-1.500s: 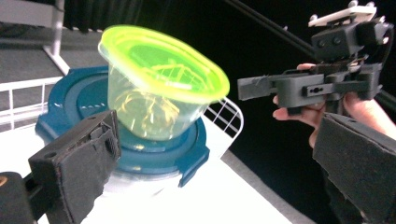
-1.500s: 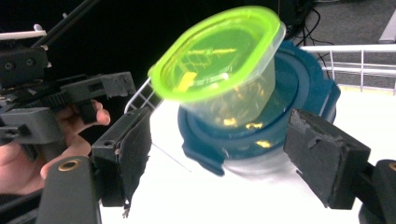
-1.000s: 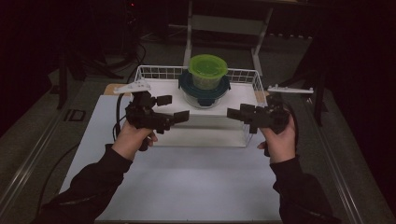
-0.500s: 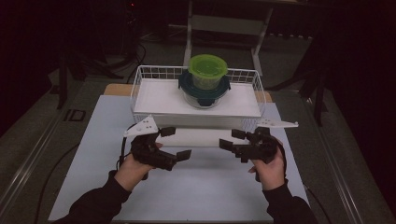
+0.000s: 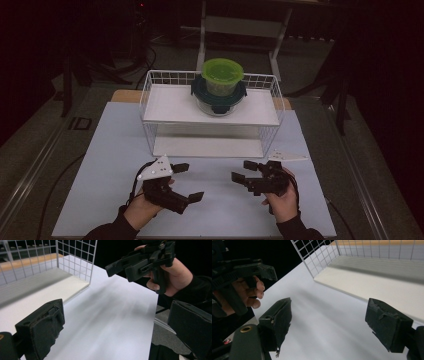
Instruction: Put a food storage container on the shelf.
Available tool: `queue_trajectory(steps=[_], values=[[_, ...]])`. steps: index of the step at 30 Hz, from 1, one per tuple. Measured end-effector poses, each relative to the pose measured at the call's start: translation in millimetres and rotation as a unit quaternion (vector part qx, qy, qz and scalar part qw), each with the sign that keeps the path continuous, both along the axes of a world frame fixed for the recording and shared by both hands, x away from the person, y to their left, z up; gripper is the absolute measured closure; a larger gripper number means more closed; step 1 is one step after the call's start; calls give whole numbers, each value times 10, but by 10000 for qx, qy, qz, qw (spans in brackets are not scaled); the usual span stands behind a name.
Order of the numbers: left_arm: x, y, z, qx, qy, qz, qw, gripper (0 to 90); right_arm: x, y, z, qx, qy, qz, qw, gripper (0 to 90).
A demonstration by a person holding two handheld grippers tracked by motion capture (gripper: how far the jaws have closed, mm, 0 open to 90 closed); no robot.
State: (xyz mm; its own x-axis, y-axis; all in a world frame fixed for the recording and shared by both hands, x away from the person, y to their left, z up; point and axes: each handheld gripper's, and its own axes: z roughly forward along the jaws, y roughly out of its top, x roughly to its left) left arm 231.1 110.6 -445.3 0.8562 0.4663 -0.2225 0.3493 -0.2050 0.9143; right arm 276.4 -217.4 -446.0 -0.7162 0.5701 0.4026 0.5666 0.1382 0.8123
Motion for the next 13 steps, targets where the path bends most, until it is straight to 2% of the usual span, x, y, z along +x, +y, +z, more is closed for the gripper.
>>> queue_trajectory(steps=[5, 13], values=[[-42, 7, -116, -1, -91, 54, 9999, 5, -20, -23, -113, -92, 14, -15, 10000, 206], [-55, 40, -185, -65, -36, 94, 9999, 5, -32, -18, -181, -165, -44, 10, 9999, 206]])
